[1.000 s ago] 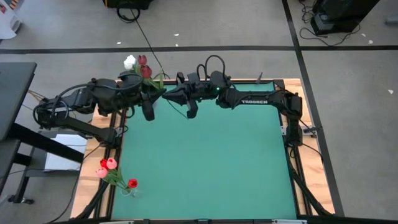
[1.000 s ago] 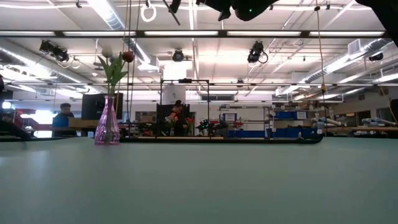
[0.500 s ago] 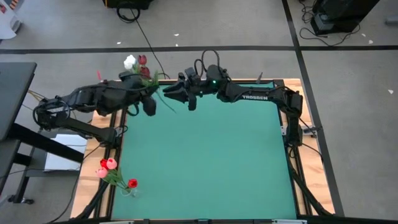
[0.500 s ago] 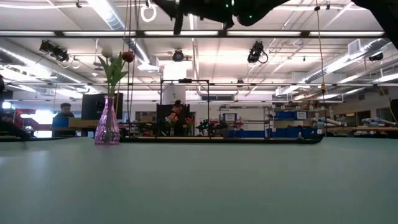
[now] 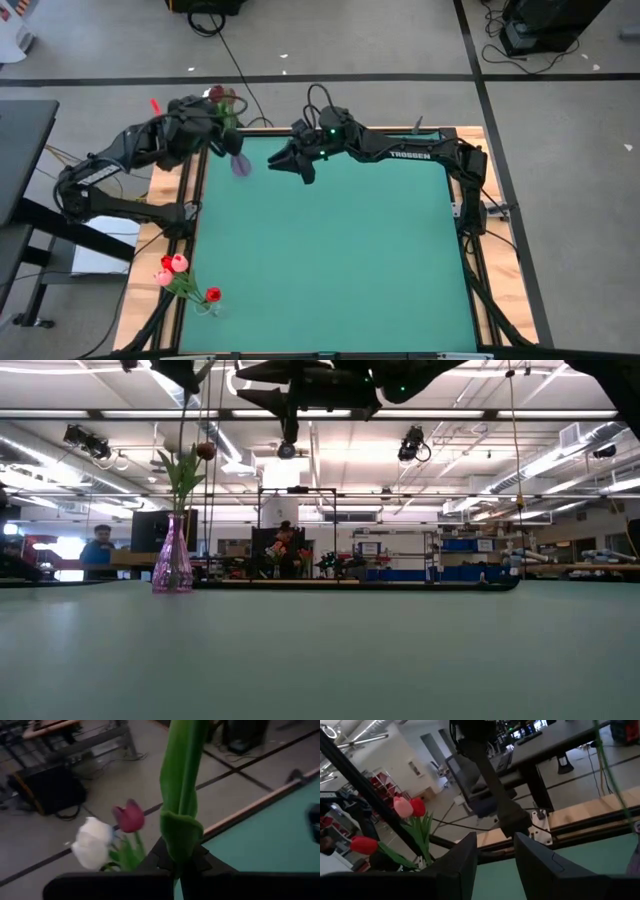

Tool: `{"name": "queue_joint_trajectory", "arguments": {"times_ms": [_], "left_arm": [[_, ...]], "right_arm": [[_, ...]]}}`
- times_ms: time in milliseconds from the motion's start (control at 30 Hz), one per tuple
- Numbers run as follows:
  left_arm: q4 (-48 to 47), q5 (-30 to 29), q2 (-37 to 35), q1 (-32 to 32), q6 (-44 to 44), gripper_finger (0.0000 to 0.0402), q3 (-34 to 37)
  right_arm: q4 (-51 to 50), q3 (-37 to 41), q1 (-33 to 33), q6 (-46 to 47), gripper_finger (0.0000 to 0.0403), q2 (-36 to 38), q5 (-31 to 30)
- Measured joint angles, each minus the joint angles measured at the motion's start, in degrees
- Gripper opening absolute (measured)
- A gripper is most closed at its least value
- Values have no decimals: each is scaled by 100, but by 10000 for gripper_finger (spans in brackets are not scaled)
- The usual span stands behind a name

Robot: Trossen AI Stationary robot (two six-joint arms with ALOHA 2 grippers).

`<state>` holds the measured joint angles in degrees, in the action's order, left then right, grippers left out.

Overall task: Sort flowers into vase by color
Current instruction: Put the dark red flower into the violet vase

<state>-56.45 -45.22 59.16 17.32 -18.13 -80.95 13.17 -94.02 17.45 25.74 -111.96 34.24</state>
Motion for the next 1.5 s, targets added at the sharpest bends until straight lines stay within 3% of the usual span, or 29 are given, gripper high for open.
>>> {"name": "queue_joint_trajectory", "arguments": {"times_ms": [233,500,1067,1500], "left_arm": [[47,404,-4,934,567,8,5],[946,1069,-8,1552,854,8,603],[1409,1450,-39,1740,366,8,876],[955,1529,-53,2004,853,10,57]], "right_arm": [[2,0,74,-4,138,0,226],[-2,0,270,2,138,0,488],[-44,0,644,24,138,0,656],[-46,0,898,136,138,0,622]]}}
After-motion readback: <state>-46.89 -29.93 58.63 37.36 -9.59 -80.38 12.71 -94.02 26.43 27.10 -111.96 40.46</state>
